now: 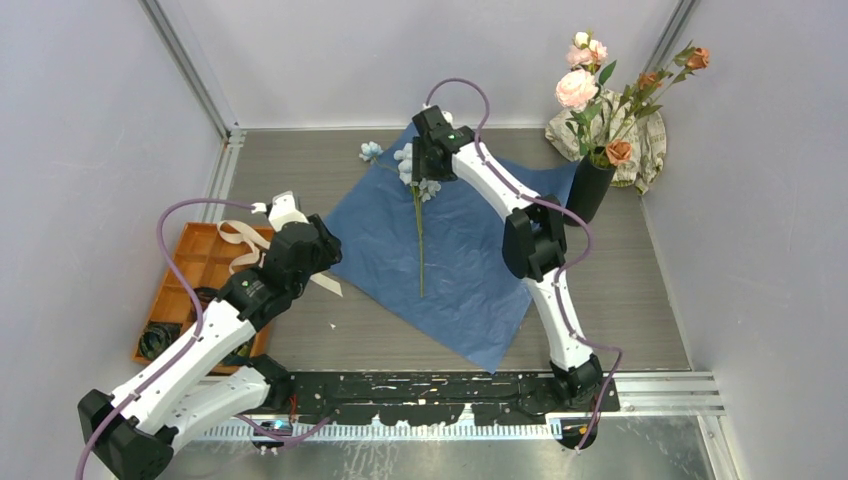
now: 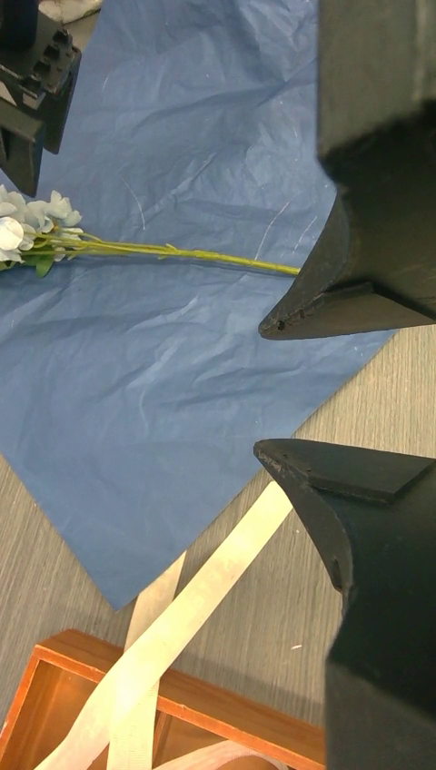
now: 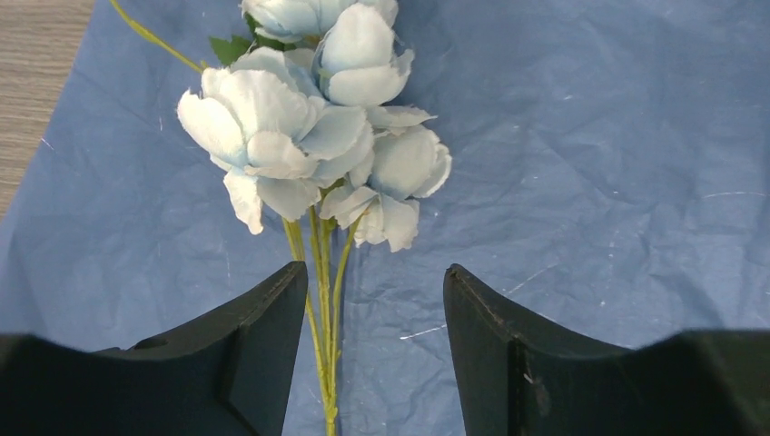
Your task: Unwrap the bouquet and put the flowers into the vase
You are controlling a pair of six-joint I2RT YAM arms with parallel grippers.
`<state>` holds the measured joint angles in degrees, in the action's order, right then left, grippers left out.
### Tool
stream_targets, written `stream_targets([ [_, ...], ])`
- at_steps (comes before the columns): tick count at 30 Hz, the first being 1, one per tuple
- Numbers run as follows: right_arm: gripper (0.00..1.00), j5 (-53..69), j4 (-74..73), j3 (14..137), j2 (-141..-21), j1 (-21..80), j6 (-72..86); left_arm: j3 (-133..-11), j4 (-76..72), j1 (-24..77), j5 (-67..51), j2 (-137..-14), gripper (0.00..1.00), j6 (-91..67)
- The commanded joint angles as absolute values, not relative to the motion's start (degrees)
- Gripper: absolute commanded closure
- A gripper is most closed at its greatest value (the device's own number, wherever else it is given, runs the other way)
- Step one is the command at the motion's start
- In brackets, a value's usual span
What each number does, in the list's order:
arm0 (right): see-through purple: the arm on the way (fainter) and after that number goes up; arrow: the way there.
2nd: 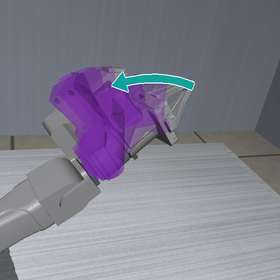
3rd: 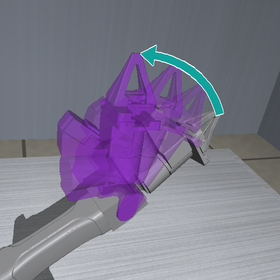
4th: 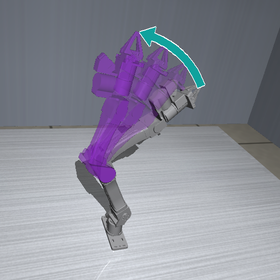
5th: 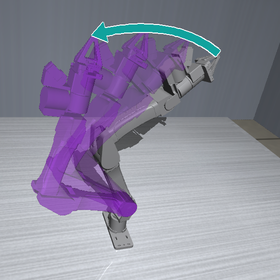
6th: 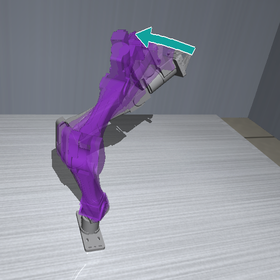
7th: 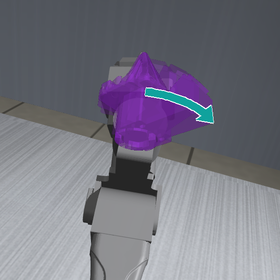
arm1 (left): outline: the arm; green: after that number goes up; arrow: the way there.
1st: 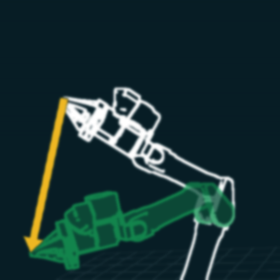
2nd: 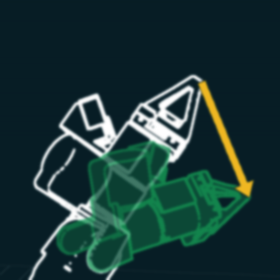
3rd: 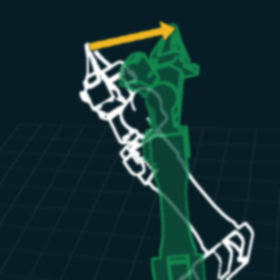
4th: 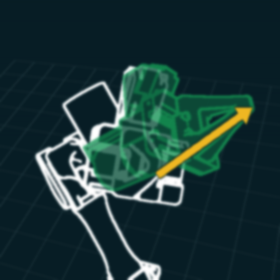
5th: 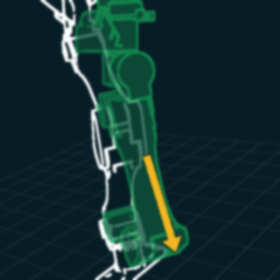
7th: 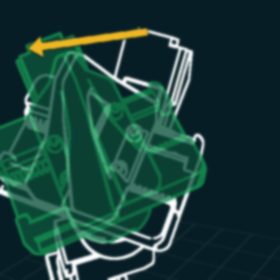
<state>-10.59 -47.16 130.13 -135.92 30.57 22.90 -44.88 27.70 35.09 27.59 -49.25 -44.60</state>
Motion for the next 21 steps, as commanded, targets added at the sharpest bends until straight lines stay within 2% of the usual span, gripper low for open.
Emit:
stream_targets([
  [1,0.38,-9.9,-46.4,133.7,-137.1,32.5,23.2,-45.2,25.1,34.7,28.5,-49.3,0.55,-44.5],
  [11,0.39,-9.9,-47.7,137.6,-143.5,34.2,23.6,-45.1,24.2,34.5,27.0,-50.7,0.55,-44.5],
  [17,0.45,-12.5,-49.8,141.4,-147.4,34.3,23.1,-44.8,24.2,34.4,26.8,-50.1,0.55,-44.5],
  [21,0.54,-13.4,-49.7,141.8,-148.3,34.2,22.6,-44.7,24.2,34.3,26.5,-50.3,0.55,-44.5],
])
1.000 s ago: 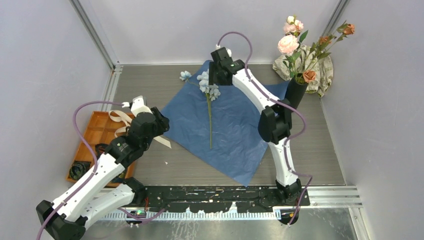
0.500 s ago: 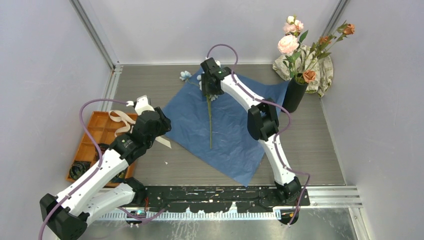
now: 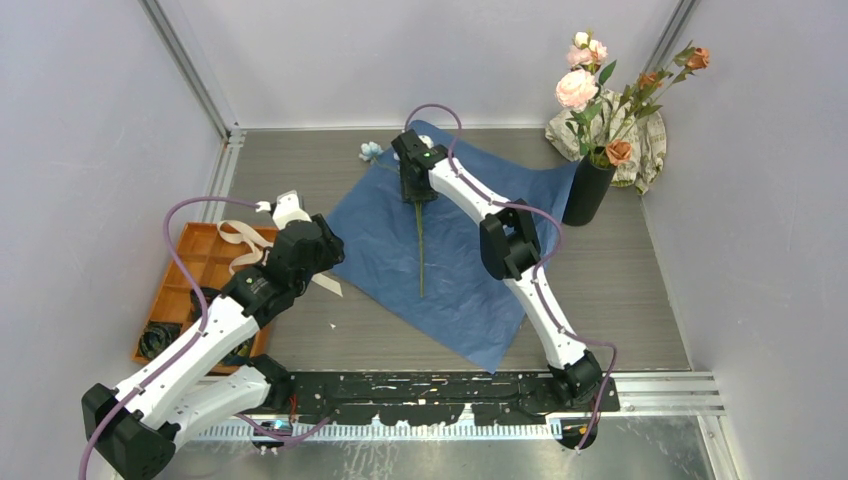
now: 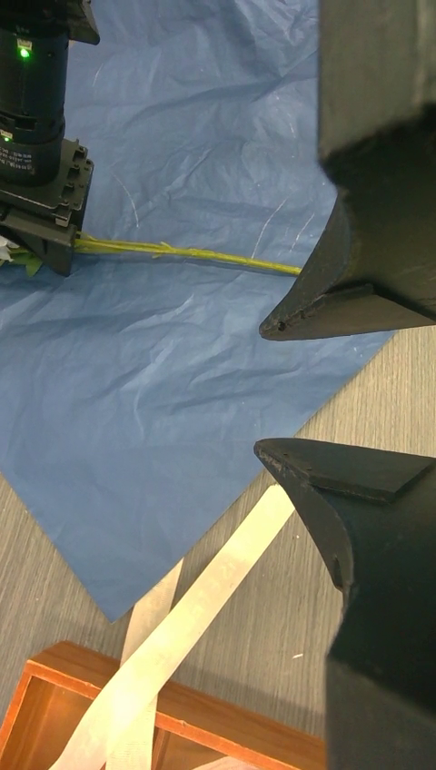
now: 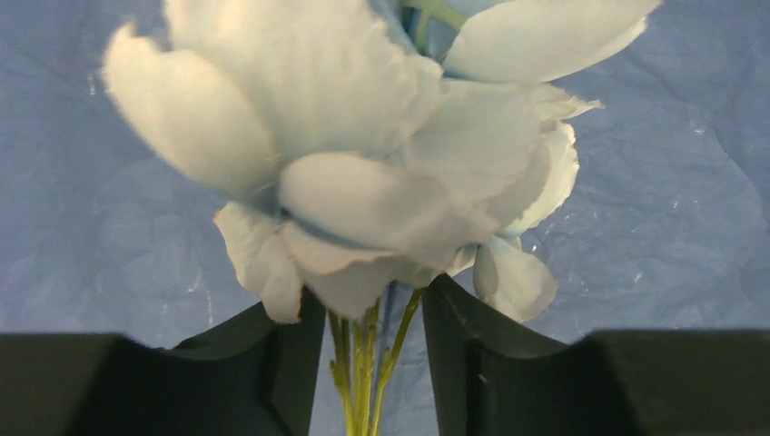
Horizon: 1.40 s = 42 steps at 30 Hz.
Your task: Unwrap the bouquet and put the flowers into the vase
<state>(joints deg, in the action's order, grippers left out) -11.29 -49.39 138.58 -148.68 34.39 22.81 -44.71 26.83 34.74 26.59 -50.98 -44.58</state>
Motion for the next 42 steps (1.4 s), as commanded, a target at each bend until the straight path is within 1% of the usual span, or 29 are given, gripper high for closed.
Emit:
stream_targets([
  [1,0.55,-13.5,-49.7,141.8,-148.5,34.3,22.6,-44.7,24.2,34.4,26.4,-50.4,0.55,-44.5],
  [4,0.62,-14.0,-49.7,141.9,-148.9,34.2,22.4,-44.6,24.0,34.3,26.1,-50.7,0.55,-44.6],
  [8,0.77,-14.7,-49.5,140.9,-148.2,34.2,22.4,-44.6,23.9,34.4,25.7,-50.9,0.55,-44.6],
  [13,0.98,-15.6,-48.3,137.8,-144.5,34.2,22.2,-44.6,23.9,34.3,25.4,-51.0,0.55,-44.7],
  [18,0.99,-15.6,-46.7,133.7,-138.1,34.2,21.7,-44.5,23.7,34.4,24.8,-51.4,0.55,-44.8],
  [25,0.99,-15.1,-41.9,124.4,-124.9,34.3,21.5,-44.5,23.5,34.3,24.0,-51.4,0.55,-45.2],
  [32,0.99,-13.3,-39.4,117.7,-115.0,34.7,22.0,-44.3,22.8,34.2,22.3,-51.6,0.56,-45.6],
  [37,0.99,-13.6,-37.2,113.1,-107.0,35.1,20.4,-43.7,20.8,34.3,19.4,-51.7,0.56,-45.2],
  [42,0.99,-17.4,-36.5,110.7,-99.3,35.2,16.3,-43.3,17.3,34.3,14.7,-53.7,0.55,-44.7],
])
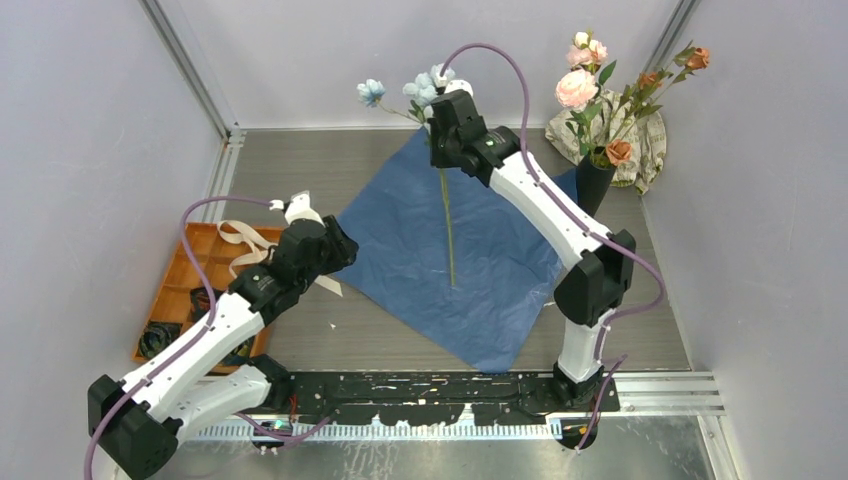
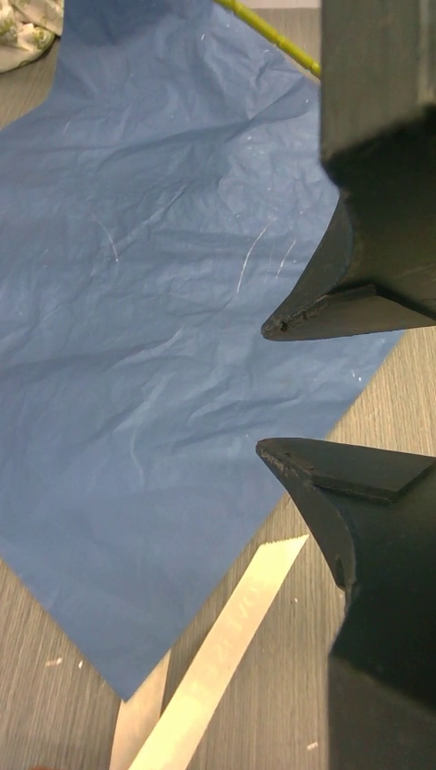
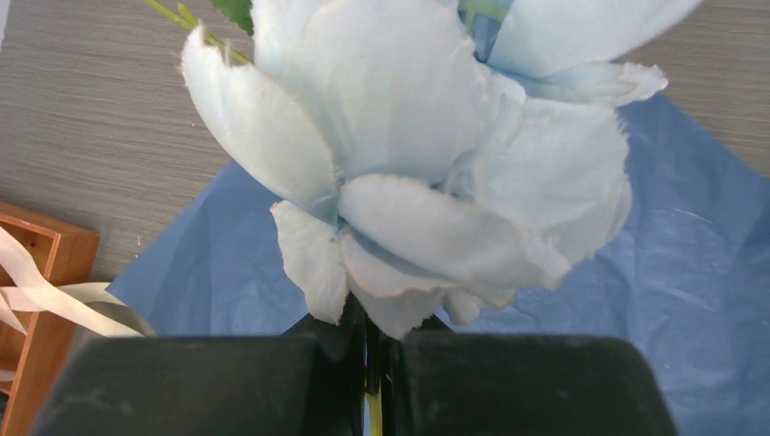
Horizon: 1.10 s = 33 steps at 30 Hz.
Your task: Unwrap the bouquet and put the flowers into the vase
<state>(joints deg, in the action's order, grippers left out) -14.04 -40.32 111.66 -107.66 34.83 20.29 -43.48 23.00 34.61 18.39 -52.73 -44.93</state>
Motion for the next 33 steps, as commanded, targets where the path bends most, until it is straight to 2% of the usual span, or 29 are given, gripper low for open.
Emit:
stream_targets([
  [1,0.99,-18.9,-35.7,109.6,-97.2,35.2,14.8,-43.3,16.9,34.2,13.8,-54.1,0.55,-44.7],
  [5,0.99,-28.5,-29.6,103.6,-87.3,35.2,7.1,-43.2,15.6,34.3,11.8,-56.2,0.56,-44.9],
  [10,0.99,-41.9,-15.0,94.4,-74.3,35.1,-6.7,-43.9,15.6,34.2,11.1,-58.4,0.56,-45.2],
  [16,0.99,-43.9,5.5,83.1,-61.9,35.1,-16.5,-43.9,14.8,34.2,10.5,-59.9,0.57,-45.4],
  [19,0.99,-44.3,10.4,80.3,-58.2,35.1,-19.1,-43.9,14.2,34.2,9.9,-60.8,0.57,-45.5],
  [24,0.99,-46.2,17.1,78.9,-57.0,35.2,-23.9,-44.2,12.3,34.2,8.0,-63.2,0.58,-46.0],
  [29,0.99,-47.8,22.0,82.0,-61.9,34.6,-29.8,-44.5,10.7,34.3,5.0,-65.0,0.57,-45.8],
  [33,0.99,-48.3,17.1,89.6,-68.6,30.2,-28.7,-44.3,10.0,34.2,3.9,-65.2,0.58,-45.3],
])
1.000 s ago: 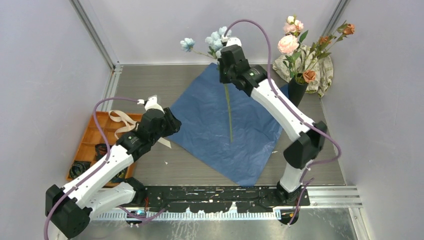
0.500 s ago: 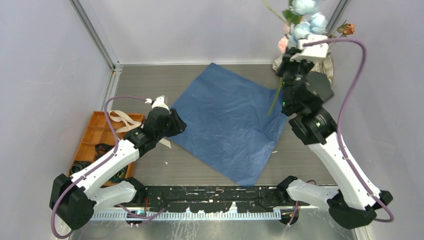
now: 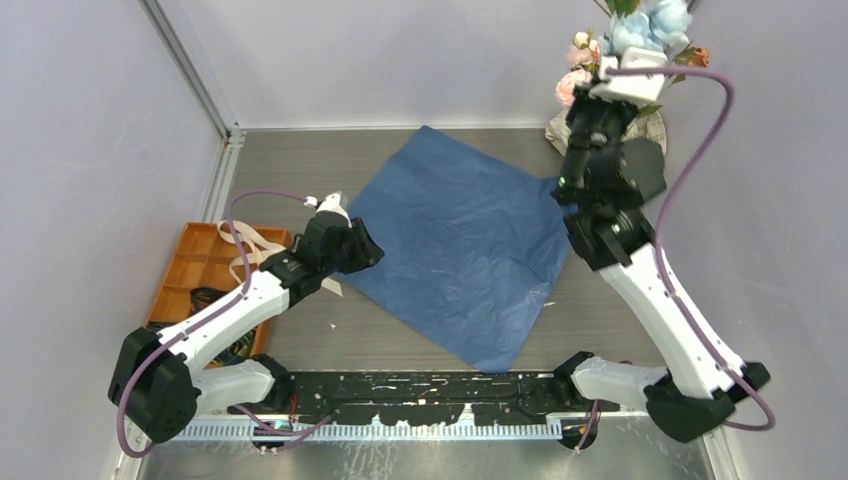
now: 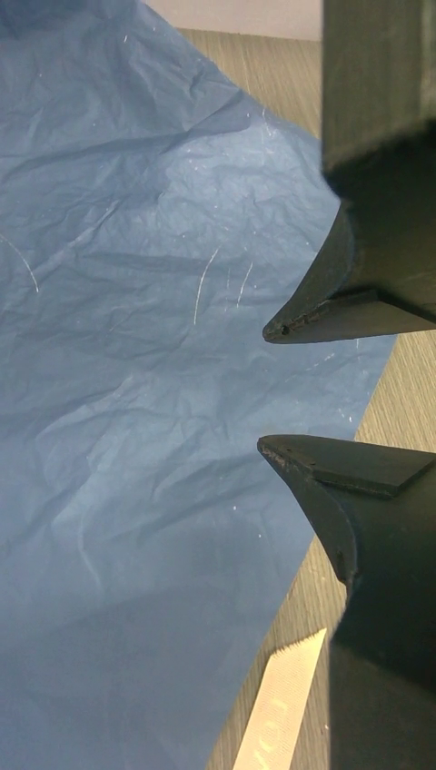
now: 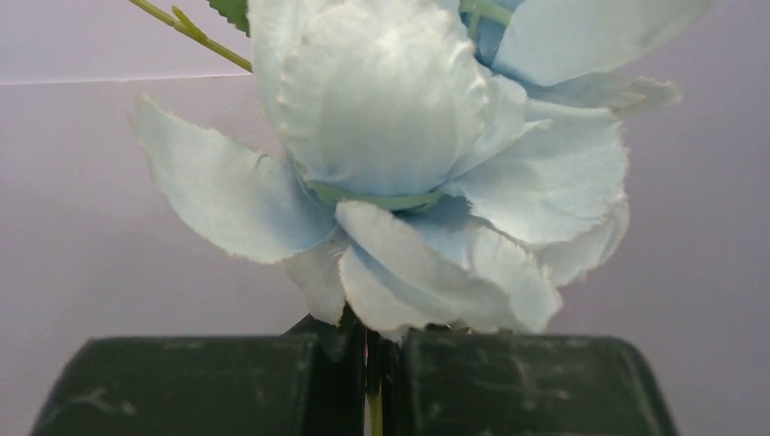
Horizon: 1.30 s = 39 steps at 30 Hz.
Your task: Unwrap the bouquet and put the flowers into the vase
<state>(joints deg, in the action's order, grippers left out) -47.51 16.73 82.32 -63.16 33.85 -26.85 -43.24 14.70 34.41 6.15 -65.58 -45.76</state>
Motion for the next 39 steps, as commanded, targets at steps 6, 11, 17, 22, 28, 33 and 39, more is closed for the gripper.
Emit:
stream_targets([
  [6,0.99,-40.3,7.2,96.7,-71.9,20.0,-16.5,-44.1,9.7,34.2,3.9,-65.9,0.57,-44.7],
  [11,0.99,-37.9,6.0,99.7,-74.9,13.9,-15.3,-44.0,8.9,34.2,3.3,-67.4,0.57,-44.5],
  [17,0.99,-35.2,11.6,97.4,-76.7,9.6,-15.1,-44.4,8.0,34.3,2.2,-69.3,0.58,-44.4],
  [22,0.99,-35.8,18.8,95.1,-78.8,8.1,-18.2,-44.4,7.6,34.2,1.9,-69.7,0.57,-44.1],
  [28,0.99,-34.5,23.6,93.9,-80.9,5.3,-18.4,-44.0,6.5,34.2,2.1,-69.2,0.57,-43.2],
  [33,0.99,-33.8,25.1,94.0,-82.0,3.6,-18.8,-42.6,4.6,34.3,2.5,-68.0,0.57,-42.6],
  [39,0.99,-34.1,27.5,93.4,-83.7,2.3,-18.4,-40.2,0.7,34.2,1.6,-65.3,0.57,-42.0],
])
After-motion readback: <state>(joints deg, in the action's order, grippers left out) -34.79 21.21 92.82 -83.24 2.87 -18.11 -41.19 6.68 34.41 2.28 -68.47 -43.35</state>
